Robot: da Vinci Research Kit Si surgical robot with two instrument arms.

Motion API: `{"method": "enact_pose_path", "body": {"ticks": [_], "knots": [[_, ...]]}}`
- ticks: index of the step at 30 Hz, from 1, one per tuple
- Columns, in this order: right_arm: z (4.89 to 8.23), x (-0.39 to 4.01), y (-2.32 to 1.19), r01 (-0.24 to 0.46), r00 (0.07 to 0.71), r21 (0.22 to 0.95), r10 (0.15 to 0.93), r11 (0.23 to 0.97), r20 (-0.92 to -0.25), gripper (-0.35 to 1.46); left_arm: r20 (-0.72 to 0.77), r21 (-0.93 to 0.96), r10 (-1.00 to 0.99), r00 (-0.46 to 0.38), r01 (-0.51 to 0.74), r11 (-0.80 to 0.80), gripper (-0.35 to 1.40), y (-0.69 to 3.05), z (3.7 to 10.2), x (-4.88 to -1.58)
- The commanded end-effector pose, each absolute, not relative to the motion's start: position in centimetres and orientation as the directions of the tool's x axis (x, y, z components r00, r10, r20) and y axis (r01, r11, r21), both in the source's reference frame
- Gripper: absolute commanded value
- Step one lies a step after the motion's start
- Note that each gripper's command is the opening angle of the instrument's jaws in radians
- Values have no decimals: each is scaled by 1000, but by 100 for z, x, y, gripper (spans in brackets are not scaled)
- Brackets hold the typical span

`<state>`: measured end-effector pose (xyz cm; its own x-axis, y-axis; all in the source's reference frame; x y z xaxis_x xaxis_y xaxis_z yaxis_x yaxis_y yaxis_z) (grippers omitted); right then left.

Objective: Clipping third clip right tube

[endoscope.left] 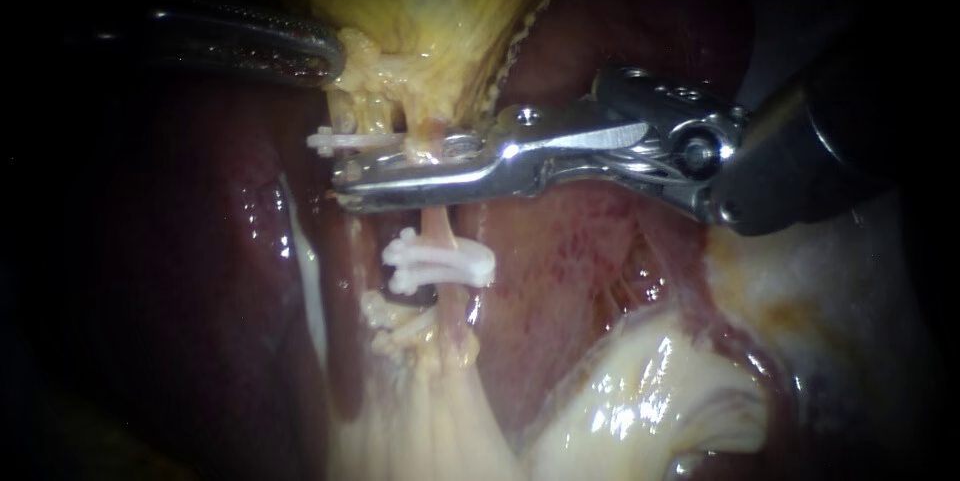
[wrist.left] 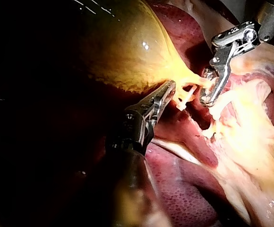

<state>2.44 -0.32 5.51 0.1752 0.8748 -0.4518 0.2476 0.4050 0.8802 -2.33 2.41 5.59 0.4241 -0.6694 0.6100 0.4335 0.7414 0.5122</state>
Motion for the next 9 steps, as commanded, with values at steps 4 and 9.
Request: {"method": "enact_pose_path", "body": {"ticks": [4, 9], "knots": [[552, 244, -31, 247, 177, 884, 878, 398, -445, -35, 609, 513, -670, 424, 434, 741, -35, 241, 559, -233], [556, 242, -29, 248, 178, 884, 878, 398, -445, -35, 609, 513, -670, 424, 434, 741, -35, 241, 559, -233]]}}
